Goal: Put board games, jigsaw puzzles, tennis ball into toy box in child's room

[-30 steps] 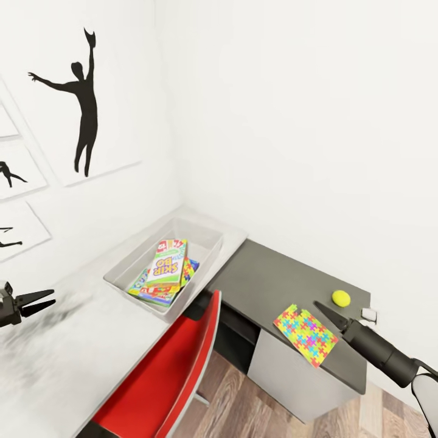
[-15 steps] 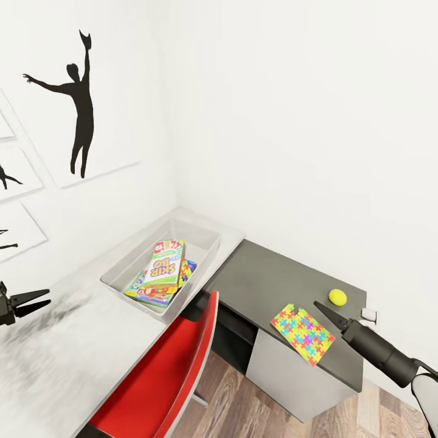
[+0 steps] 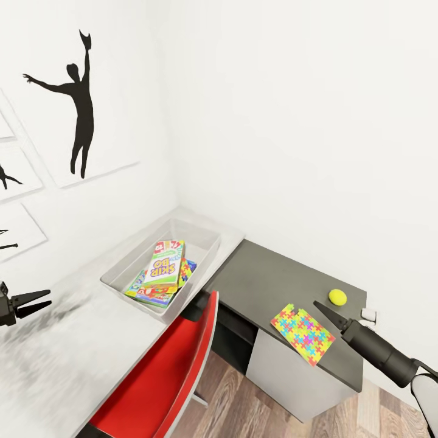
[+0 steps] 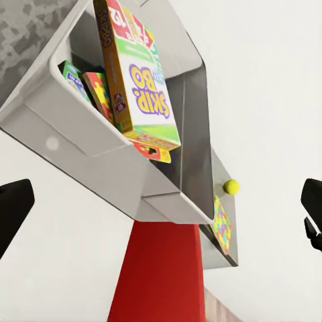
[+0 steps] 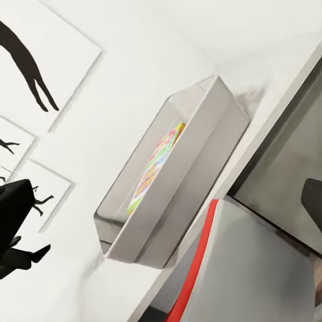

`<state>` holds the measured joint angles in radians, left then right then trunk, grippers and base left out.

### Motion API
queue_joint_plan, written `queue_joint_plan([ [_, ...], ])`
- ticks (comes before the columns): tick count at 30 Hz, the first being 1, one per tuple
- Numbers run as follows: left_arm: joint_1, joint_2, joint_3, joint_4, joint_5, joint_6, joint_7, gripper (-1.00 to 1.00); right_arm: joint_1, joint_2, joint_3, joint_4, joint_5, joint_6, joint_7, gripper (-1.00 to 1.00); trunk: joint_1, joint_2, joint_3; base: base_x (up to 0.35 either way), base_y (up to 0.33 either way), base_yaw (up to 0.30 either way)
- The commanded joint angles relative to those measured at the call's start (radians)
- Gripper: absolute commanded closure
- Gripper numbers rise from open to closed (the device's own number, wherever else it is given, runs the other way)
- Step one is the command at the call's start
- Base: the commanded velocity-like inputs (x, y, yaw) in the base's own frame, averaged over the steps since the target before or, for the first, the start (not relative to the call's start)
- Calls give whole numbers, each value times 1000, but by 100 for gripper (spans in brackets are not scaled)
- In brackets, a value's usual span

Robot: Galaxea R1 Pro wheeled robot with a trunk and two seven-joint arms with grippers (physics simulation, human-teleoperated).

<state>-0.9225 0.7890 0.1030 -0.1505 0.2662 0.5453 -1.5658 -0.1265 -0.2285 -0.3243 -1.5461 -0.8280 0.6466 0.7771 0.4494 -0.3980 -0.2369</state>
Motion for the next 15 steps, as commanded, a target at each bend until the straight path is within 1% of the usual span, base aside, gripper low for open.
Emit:
queue_joint_plan([
  [1,-1,0,7,0,-10,10,-5,-100,-1,0,-1,0,-5,7,0,-100,1,-2,-2,0,0,0],
  [4,-1,0,5,0,-10,10,-5,-100,-1,0,-1,0,-5,7,1,-100,1,-2,0,0,0,-25],
  [10,-1,-2,4,-5,-11,9,-5,-100,-1,0,-1,0,-5,7,1,-100,1,-2,7,0,0,-96],
  [15,-1,-5,3,-33,-12,9,-5,-100,-1,0,-1,0,-5,7,1,-100,1,-2,10,0,0,-58],
])
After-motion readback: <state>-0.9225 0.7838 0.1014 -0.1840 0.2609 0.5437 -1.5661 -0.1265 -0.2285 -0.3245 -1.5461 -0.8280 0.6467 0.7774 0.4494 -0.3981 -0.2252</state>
